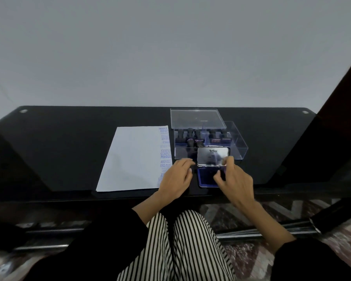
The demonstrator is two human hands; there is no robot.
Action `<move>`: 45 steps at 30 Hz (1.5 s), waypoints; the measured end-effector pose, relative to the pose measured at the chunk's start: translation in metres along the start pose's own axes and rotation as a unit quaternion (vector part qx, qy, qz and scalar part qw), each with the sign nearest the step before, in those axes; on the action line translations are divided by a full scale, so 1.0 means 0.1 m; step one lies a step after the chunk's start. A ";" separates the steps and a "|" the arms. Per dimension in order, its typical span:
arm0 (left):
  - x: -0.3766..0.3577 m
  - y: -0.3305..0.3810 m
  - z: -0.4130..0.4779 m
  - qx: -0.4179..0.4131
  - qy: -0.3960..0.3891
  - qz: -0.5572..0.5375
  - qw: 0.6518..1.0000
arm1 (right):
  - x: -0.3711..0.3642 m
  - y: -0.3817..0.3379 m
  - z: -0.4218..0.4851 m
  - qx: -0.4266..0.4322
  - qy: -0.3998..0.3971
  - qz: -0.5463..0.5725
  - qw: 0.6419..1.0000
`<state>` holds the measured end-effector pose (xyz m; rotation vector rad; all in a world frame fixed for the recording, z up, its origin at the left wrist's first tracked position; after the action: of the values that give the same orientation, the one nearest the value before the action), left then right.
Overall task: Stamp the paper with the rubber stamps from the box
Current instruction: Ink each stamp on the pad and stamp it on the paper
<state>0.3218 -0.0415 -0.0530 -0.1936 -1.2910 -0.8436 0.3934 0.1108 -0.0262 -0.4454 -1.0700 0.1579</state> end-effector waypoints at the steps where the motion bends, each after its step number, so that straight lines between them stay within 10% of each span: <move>1: 0.11 -0.04 0.05 0.000 0.016 -0.012 1.000 | 0.04 -0.08 0.08 0.007 -0.004 0.018 1.000; 8: 0.85 -0.67 0.60 0.064 0.092 0.013 0.994 | 0.06 -0.80 1.08 0.096 -0.032 0.078 0.992; 15: 0.90 -1.51 1.13 0.182 -0.050 0.076 0.979 | -0.60 -1.22 2.11 0.088 -0.165 0.100 0.977; 24: 0.33 -1.96 1.39 0.144 -0.118 0.169 0.968 | -1.60 -1.31 2.75 0.104 -0.265 0.082 0.955; 45: -0.07 -2.13 1.28 0.177 -0.113 0.171 0.963 | -2.10 -1.34 2.82 0.118 -0.270 0.067 0.953</move>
<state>0.0868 -0.1138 -0.0876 -0.2235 -1.5442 -0.2932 0.0346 -0.0029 -0.0266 -0.2601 -1.5369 0.5459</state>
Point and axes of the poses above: each hand's wrist, its own z-axis towards the middle knuckle, its own x-axis out of the back of the hand, y = z × x, the point moved 4 cm from there along z, towards the middle knuckle, and after that the axes turned 12 degrees about z, right-handed, at the moved point
